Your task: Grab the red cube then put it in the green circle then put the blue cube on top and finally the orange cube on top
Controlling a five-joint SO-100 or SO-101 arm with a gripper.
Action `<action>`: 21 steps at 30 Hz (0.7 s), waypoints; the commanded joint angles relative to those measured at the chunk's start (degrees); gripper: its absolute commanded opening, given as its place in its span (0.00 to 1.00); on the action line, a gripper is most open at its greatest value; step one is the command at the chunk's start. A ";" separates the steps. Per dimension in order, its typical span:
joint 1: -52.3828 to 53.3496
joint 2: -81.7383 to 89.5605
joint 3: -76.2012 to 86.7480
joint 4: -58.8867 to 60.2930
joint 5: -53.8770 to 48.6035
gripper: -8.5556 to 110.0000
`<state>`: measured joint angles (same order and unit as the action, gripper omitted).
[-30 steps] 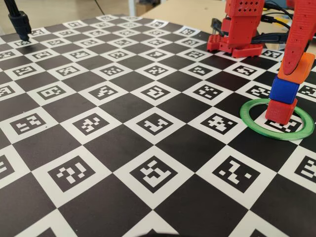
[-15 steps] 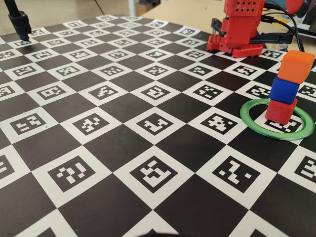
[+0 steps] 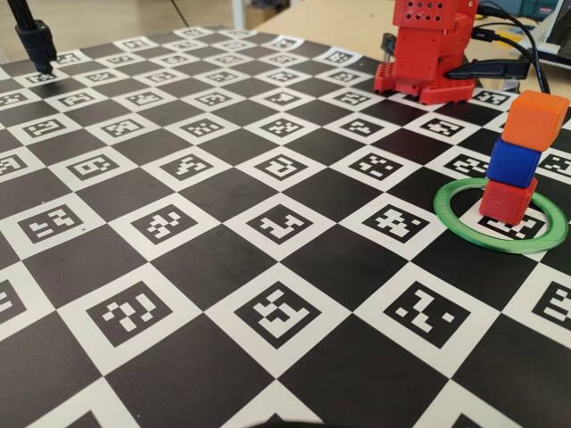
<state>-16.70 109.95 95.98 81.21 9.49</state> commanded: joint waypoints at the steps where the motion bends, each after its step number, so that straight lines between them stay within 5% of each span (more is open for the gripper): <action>1: 5.27 7.21 4.22 -5.45 -6.24 0.25; 21: 20.30 16.35 26.81 -26.72 -42.98 0.04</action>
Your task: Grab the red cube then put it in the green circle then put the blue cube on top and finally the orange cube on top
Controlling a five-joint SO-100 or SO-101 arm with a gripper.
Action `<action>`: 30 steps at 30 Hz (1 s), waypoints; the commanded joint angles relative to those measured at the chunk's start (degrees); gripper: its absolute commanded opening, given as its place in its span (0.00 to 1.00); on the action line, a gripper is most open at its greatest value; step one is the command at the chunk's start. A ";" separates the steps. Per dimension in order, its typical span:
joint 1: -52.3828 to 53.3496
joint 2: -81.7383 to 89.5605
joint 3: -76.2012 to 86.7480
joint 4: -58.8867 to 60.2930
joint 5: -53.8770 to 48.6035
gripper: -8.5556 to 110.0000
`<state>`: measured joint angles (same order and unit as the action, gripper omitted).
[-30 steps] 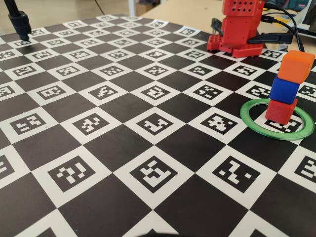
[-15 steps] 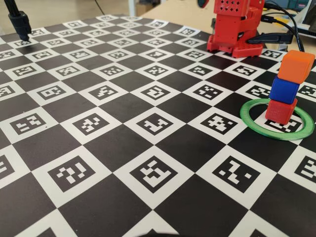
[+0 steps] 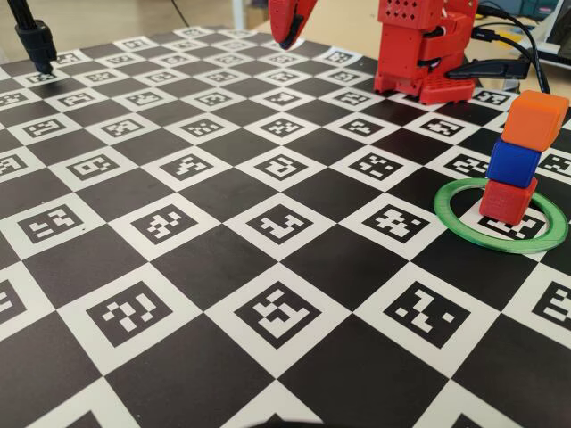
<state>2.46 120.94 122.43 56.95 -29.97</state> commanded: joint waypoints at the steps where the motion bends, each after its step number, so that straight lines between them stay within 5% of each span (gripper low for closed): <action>1: 1.32 6.33 1.67 -3.43 -5.27 0.03; 18: 1.67 23.99 23.29 -16.44 -23.03 0.02; 30: -0.44 38.94 38.14 -13.18 -34.10 0.02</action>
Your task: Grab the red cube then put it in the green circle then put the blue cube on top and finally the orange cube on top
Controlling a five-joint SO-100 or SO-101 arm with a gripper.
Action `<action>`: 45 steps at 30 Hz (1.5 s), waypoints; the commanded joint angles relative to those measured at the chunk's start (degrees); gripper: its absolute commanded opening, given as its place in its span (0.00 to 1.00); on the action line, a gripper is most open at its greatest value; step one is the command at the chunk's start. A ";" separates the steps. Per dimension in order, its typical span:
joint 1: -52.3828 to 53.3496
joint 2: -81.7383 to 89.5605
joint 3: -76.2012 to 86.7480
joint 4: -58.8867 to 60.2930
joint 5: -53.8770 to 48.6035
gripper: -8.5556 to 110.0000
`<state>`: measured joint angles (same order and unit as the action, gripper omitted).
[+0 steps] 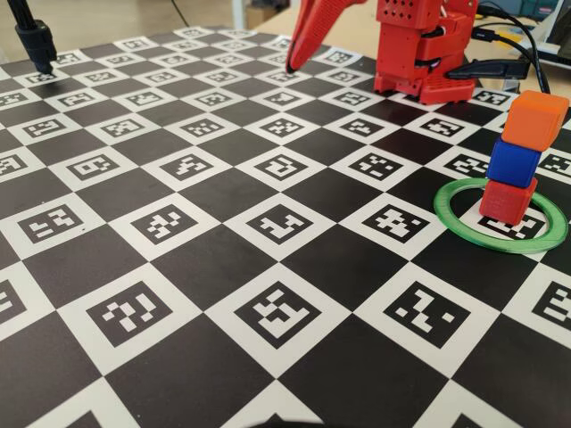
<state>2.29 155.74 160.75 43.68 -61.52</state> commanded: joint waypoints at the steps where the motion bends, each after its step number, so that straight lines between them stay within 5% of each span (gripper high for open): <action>1: -0.26 5.10 0.79 0.35 -3.60 0.02; 45: -9.14 36.74 21.53 33.40 -20.39 0.02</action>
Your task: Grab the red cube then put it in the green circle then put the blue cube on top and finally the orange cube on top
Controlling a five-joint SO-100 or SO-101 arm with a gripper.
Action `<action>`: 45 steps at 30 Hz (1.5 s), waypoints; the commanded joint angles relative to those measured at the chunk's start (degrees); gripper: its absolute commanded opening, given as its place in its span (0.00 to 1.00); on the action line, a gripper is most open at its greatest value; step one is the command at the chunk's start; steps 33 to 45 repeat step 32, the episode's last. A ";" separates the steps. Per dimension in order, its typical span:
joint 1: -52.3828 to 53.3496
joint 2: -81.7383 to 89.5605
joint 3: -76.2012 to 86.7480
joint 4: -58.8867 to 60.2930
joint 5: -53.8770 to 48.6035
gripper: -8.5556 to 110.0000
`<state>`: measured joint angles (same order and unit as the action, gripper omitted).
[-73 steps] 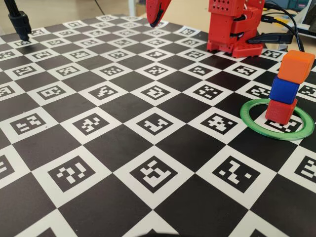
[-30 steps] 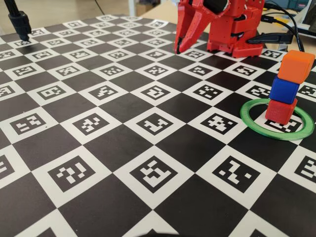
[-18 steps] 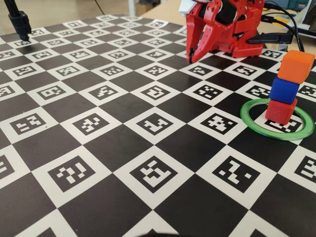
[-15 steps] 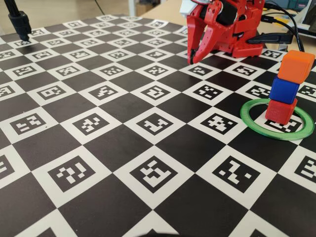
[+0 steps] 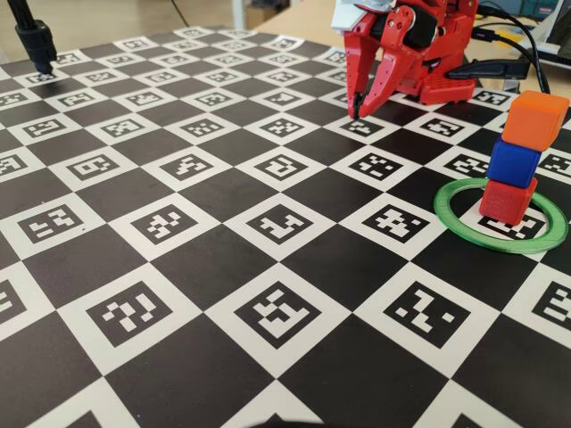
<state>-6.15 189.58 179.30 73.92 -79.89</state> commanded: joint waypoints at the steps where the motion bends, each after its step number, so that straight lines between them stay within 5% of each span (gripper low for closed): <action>1: -0.70 2.90 2.99 3.25 -2.29 0.02; 45: 1.32 2.90 2.99 3.25 -2.55 0.02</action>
